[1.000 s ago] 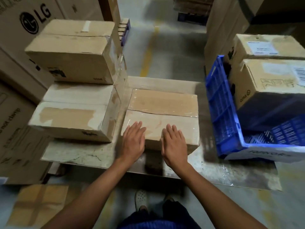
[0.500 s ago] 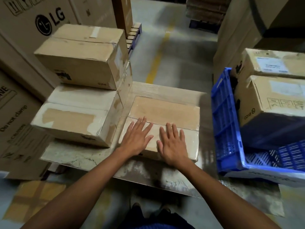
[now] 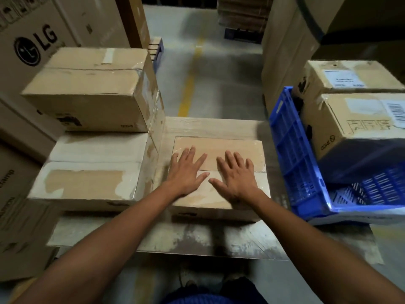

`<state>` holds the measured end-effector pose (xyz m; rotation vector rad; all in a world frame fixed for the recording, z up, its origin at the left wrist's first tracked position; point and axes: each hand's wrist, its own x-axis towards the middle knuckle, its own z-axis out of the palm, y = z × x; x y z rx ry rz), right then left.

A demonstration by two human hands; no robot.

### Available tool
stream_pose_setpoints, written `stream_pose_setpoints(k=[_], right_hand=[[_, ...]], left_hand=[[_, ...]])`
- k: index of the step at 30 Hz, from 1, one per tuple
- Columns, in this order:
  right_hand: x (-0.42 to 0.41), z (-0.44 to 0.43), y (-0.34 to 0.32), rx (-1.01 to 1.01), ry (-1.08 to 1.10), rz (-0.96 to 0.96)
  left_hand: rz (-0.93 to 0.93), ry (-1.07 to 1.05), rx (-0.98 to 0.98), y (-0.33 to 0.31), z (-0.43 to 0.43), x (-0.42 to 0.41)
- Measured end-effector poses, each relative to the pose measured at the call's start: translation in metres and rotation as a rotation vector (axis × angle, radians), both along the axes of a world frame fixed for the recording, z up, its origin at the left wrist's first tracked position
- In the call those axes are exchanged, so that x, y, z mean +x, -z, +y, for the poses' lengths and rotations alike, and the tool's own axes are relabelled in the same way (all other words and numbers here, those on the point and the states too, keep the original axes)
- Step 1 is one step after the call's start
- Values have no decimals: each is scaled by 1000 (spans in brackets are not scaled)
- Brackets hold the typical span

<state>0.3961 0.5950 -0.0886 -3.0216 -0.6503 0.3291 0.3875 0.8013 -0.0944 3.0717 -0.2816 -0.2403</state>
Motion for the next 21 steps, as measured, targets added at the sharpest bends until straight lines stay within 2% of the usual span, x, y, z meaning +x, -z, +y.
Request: stream_pose_setpoints(k=[4, 7, 12, 18, 21], right_hand=[[23, -7, -14, -9, 30, -44], [24, -11, 0, 0, 131, 54], [31, -11, -1, -22, 138, 116], [24, -41, -1, 106, 47, 99], [8, -56, 4, 83, 42, 34]], left_hand=[[-126, -3, 22, -9, 19, 25], [-38, -72, -57, 1, 26, 28], [43, -57, -59, 0, 26, 32], [7, -115, -170, -1, 17, 18], [28, -96, -187, 6, 16, 5]])
